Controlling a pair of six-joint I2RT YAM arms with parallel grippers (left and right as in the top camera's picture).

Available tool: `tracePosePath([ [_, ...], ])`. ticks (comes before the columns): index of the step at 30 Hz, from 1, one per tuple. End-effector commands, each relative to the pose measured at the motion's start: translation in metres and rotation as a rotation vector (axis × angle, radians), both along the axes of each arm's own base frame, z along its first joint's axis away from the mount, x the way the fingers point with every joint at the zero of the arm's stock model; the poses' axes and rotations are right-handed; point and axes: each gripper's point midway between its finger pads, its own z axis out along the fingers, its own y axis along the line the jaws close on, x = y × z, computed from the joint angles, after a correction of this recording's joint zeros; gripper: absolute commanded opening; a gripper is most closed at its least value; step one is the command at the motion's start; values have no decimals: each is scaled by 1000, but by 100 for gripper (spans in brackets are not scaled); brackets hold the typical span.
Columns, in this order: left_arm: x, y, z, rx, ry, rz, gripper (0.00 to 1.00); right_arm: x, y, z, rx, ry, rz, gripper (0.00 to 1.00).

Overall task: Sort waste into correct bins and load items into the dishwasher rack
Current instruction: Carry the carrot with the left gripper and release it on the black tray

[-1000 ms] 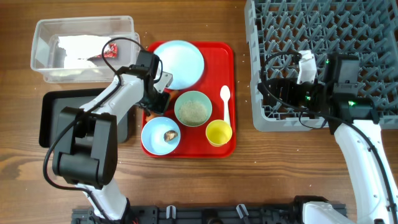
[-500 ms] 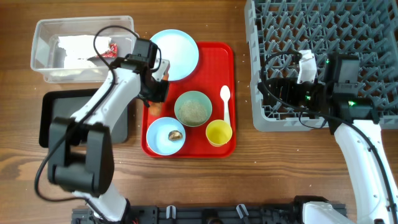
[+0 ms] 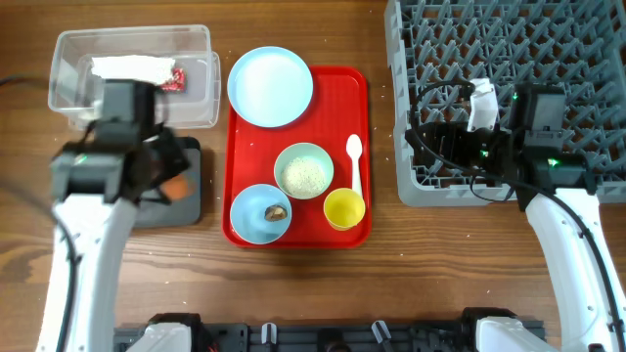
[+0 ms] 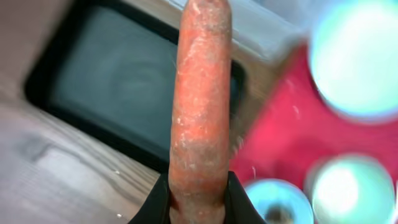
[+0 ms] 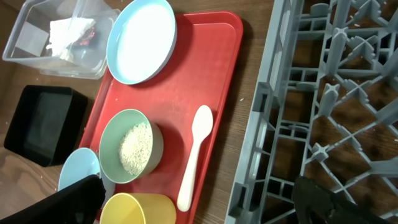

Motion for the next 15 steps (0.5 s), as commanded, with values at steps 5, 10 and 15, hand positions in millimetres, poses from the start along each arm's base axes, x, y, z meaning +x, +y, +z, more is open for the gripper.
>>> tracePosePath([
  [5, -5, 76, -77, -152, -157, 694, 4, 5, 0, 4, 9, -1, -18, 100],
  [10, -11, 77, -141, -206, -117, 858, 4, 2, 0, 2, 20, 25, -33, 100],
  [15, -12, 82, -167, -182, -66, 924, 8, 1, 0, 1, 20, 32, -33, 100],
])
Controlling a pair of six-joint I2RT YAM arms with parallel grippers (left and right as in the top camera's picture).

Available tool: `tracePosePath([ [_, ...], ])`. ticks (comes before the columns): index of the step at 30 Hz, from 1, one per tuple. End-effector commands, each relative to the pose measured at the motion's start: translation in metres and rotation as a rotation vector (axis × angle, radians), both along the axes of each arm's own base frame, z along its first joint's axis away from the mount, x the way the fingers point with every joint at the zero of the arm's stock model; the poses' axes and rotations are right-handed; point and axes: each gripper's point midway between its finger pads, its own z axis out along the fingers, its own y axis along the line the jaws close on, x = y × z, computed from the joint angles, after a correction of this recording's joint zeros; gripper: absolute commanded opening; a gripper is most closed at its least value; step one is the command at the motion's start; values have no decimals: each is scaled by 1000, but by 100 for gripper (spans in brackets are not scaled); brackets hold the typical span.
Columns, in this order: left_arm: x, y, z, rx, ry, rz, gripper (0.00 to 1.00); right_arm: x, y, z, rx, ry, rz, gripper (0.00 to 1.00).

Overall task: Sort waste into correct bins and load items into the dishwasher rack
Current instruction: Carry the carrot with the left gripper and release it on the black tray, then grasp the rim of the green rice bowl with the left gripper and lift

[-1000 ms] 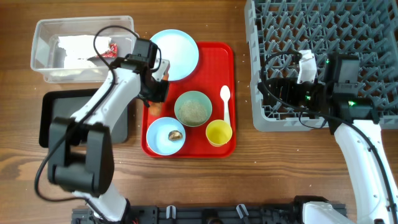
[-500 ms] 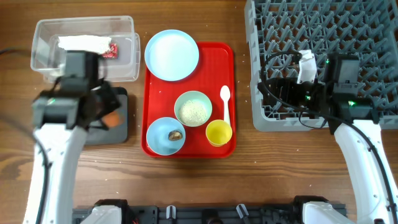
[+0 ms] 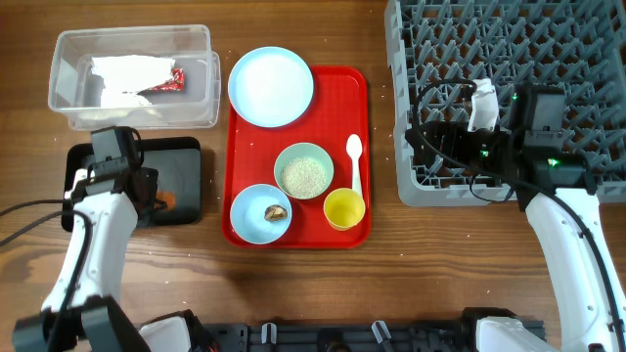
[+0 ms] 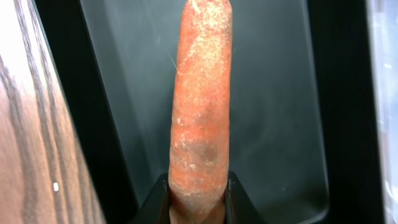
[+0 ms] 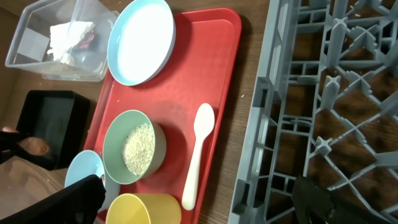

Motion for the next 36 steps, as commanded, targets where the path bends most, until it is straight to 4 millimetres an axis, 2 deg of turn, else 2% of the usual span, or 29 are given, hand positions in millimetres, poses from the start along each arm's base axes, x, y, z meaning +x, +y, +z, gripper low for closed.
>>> tracePosePath([
  [1, -2, 8, -13, -2, 13, 108, 17, 2, 0, 2, 1, 7, -9, 100],
  [4, 1, 9, -18, -2, 17, 107, 64, 2, 0, 2, -2, 9, -11, 100],
  [5, 1, 9, -18, -1, 18, 103, 72, 2, 0, 2, -2, 9, -11, 100],
  [7, 3, 7, -16, -8, 9, 97, 82, 2, 0, 2, -2, 9, -11, 100],
  [11, 13, -1, 2, -48, -70, 63, 85, 2, 0, 2, -2, 9, -11, 100],
  [14, 38, -16, 47, -53, -218, -156, 93, 2, 0, 2, -2, 8, -11, 100],
  [15, 49, -28, 67, -57, -294, -278, 99, 2, 0, 2, -2, 6, -11, 100],
  [17, 68, -63, 107, -74, -466, -575, 100, 4, 0, 3, -2, 0, -11, 100],
  [19, 72, -96, 139, -82, -597, -788, 100, 6, -1, 5, -1, -11, -12, 100],
  [20, 67, -129, 154, -52, -637, -944, 99, 7, -1, 6, -1, -21, -12, 100],
  [23, 65, -166, 150, -57, -620, -1083, 98, 8, -1, 6, -1, -22, -12, 100],
  [25, 64, -194, 133, -35, -557, -1186, 98, 8, -1, 6, -1, -23, -12, 100],
  [30, 65, -245, 107, -27, -419, -1381, 98, 7, 0, 6, 2, -22, -10, 100],
  [32, 66, -267, 107, -28, -338, -1490, 96, 7, 0, 6, 3, -22, -10, 100],
  [36, 76, -292, 111, 55, -130, -1643, 95, 7, 0, 6, 3, -22, -11, 100],
])
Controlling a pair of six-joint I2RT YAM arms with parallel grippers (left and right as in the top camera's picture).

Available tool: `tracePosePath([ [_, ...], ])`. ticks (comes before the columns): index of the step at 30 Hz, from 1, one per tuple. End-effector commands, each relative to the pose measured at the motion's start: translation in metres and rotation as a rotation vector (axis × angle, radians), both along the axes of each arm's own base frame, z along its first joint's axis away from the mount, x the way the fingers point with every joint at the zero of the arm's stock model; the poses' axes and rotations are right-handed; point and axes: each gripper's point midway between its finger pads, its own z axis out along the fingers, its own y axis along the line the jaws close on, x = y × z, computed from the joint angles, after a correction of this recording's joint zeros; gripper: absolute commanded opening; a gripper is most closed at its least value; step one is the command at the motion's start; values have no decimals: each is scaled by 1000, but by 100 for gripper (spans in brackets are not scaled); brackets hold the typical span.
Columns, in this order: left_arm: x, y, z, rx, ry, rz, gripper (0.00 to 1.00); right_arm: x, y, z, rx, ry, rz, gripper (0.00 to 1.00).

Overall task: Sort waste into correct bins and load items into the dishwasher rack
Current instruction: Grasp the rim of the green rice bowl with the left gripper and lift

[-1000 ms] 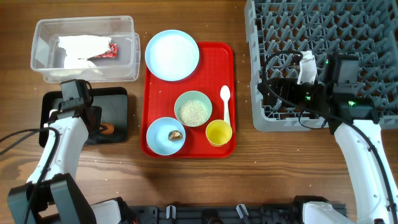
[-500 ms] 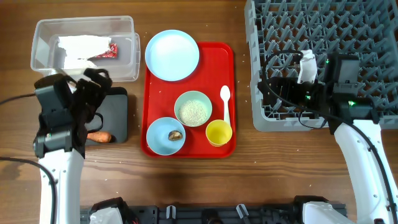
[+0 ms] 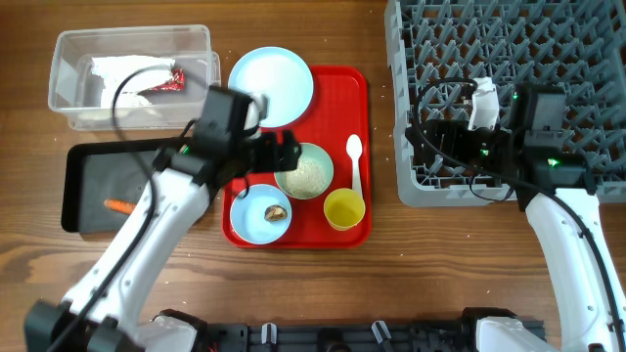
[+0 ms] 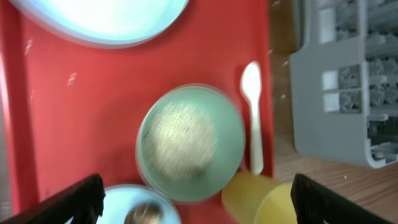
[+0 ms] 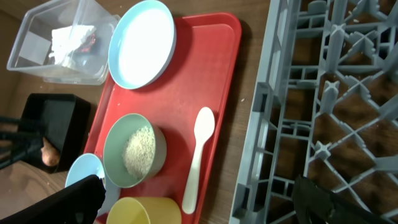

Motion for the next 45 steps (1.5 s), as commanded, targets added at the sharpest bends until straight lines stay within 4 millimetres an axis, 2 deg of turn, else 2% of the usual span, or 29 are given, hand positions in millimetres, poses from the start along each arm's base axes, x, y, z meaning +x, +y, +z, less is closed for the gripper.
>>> tracePosePath([
  [1, 24, -24, 16, 164, -46, -159, 95, 4, 0, 4, 3, -3, -10, 100],
  [4, 34, -50, 1, 181, -16, -217, 95, 3, 0, 3, 4, 3, -9, 100],
  [9, 31, -83, -58, 223, 69, -295, 89, 4, 0, 3, 3, -1, -10, 100],
  [11, 25, -94, -75, 239, 96, -322, 81, 4, 0, 3, 3, -1, -10, 100],
  [13, 20, -98, -89, 275, 119, -312, 72, 4, 0, 3, 11, 10, -25, 100],
  [15, 20, -93, -100, 338, 131, -232, 70, 4, 0, 3, 12, 11, -27, 100],
  [20, 16, -101, -104, 349, 125, -227, 59, 4, 0, 3, 12, 11, -27, 99],
  [24, 13, -101, -107, 358, 136, -232, 43, 3, -1, 3, 11, 13, -27, 100],
  [27, 12, -100, -111, 365, 146, -234, 38, 4, -3, 1, -3, 15, -39, 100],
  [34, 7, -97, -123, 406, 164, -300, 33, 6, -3, 3, -3, 3, -39, 100],
  [38, 7, -87, -133, 460, 164, -298, 15, 7, -3, 3, -3, 0, -39, 100],
  [45, 11, -84, -134, 481, 146, -287, 4, 7, -3, 3, -3, -1, -39, 100],
])
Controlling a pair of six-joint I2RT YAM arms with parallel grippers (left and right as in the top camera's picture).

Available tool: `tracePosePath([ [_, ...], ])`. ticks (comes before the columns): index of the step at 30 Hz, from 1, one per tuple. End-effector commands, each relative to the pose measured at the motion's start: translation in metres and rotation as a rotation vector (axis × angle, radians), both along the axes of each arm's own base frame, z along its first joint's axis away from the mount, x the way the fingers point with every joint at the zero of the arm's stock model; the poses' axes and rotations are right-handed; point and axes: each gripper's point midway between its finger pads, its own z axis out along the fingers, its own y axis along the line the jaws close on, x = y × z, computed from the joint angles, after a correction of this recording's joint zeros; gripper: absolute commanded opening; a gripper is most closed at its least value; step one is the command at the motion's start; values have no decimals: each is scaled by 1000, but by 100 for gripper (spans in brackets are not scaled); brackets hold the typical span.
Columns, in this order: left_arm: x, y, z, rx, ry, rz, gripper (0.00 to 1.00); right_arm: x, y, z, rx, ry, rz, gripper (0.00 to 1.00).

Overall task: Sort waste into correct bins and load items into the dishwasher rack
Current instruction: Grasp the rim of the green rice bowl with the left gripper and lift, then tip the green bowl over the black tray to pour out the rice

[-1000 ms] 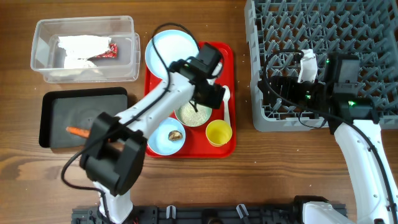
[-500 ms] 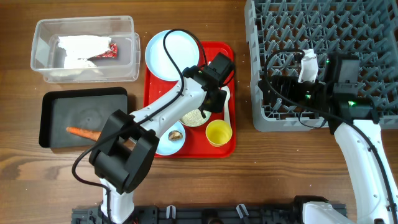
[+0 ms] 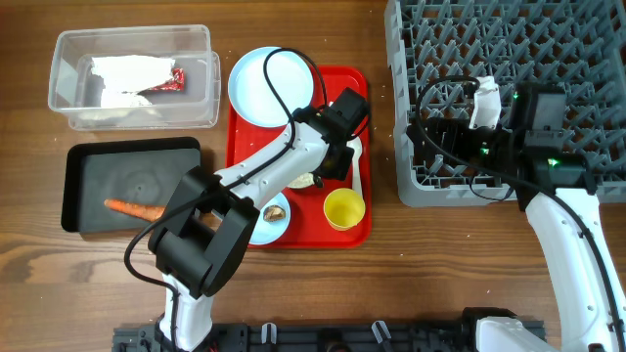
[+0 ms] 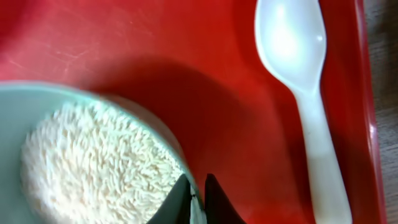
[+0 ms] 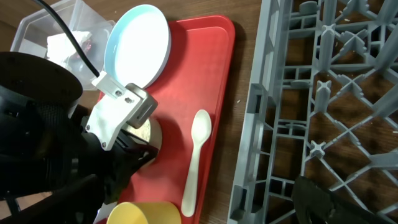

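A green bowl of rice stands on the red tray. My left gripper is shut on the bowl's right rim, one finger inside and one outside. Overhead, that gripper covers most of the bowl. A white spoon lies just right of the bowl. An orange carrot lies in the black tray. My right gripper hangs open at the left edge of the grey dishwasher rack, holding nothing.
Also on the red tray are a light-blue plate, a small blue bowl with a food scrap, and a yellow cup. A clear bin with paper and a wrapper stands at the back left.
My left gripper was open, high above the green bowl and spoon. Now it is low and shut on the bowl's right rim. The right arm has not moved.
My left gripper first held the carrot near the black tray's edge, then over the tray's inside. Later the carrot lay in the black tray and the gripper was open above the red tray. Now it grips the green bowl's rim.
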Motion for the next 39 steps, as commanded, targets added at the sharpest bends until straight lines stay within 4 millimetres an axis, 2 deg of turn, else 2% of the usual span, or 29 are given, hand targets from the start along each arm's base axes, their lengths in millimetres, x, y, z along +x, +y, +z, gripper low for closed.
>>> tracePosePath([
  [1, 0, 5, -10, 36, -3, -14, 4, 5, 0, 4, -5, -11, -7, 100],
  [6, 0, 5, -9, 36, -3, -15, 4, 5, 0, 4, -5, -12, -6, 100],
  [8, 1, 3, 2, 27, -15, -14, 4, 5, -1, 4, -7, -13, -5, 100],
  [12, 9, -3, 49, -34, -84, 6, 4, 5, -1, 4, -7, -15, -4, 100],
  [14, 13, -6, 86, -95, -156, 12, 4, 5, 0, 4, -7, -12, -5, 100],
  [16, 13, -5, 111, -132, -202, 14, 4, 5, 0, 4, -7, -13, -4, 100],
  [18, 13, -2, 128, -158, -234, 19, 4, 5, 0, 4, -7, -13, -4, 100],
  [22, 12, 12, 144, -171, -248, 58, 4, 5, 0, 4, -7, -12, -5, 100],
  [26, 1, 62, 169, -181, -209, 188, 4, 5, 0, 4, -7, -12, -4, 100],
  [30, -14, 143, 185, -130, -156, 372, 4, 5, 0, 4, -7, -12, -4, 100],
  [32, -15, 174, 186, -133, -132, 453, 4, 5, 0, 4, -7, -12, -4, 100],
  [35, -13, 204, 180, -205, -81, 478, 4, 5, 0, 4, -7, -12, -4, 100],
  [39, -10, 235, 166, -401, -36, 468, 4, 4, -1, 3, -9, -11, -3, 100],
])
